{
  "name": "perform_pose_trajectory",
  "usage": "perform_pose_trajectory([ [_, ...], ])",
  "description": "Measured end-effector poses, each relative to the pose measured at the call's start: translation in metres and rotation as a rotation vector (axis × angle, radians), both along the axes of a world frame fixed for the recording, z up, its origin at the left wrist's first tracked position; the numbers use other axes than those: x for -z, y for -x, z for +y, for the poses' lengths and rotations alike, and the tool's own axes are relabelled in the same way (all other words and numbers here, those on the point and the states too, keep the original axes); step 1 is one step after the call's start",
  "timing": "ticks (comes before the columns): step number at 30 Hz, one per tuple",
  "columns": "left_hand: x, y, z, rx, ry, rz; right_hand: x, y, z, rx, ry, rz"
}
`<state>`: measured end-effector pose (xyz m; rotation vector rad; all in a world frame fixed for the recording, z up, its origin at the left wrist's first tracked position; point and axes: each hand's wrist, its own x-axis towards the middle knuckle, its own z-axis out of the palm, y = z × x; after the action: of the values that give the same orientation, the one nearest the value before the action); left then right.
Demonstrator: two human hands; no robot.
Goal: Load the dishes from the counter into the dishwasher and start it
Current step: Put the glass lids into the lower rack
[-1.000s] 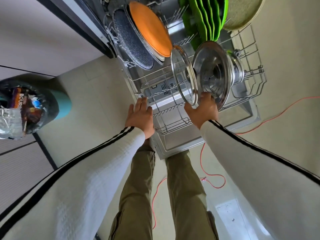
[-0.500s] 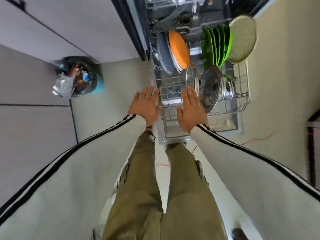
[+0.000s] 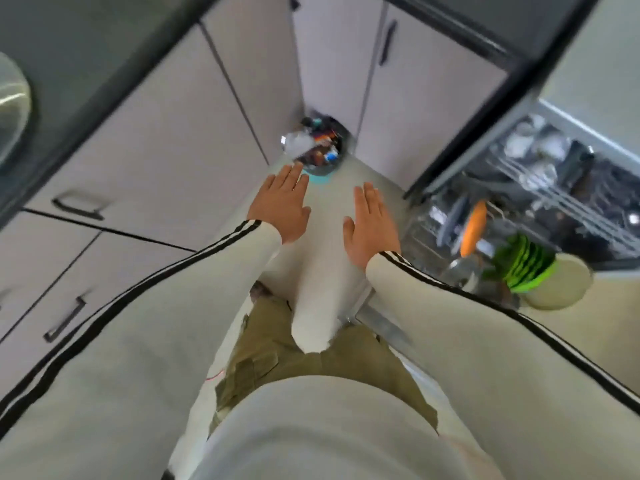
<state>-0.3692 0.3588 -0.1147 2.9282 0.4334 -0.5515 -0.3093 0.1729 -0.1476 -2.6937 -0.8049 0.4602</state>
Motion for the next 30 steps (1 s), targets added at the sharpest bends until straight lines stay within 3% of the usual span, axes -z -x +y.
perform_pose_trajectory([
  [14, -0.102, 0.166, 0.322, -0.594, -0.185, -0.322, -0.113, 0.065, 0.403, -0.594, -0.295, -0.235],
  [23, -0.088, 0.267, 0.409, -1.141, -0.251, -0.396, -0.131, 0.126, 0.57, -0.879, -0.353, -0.251],
  [30, -0.068, 0.261, 0.441, -1.412, -0.153, -0.393, -0.129, 0.144, 0.663, -1.08, -0.271, -0.242],
])
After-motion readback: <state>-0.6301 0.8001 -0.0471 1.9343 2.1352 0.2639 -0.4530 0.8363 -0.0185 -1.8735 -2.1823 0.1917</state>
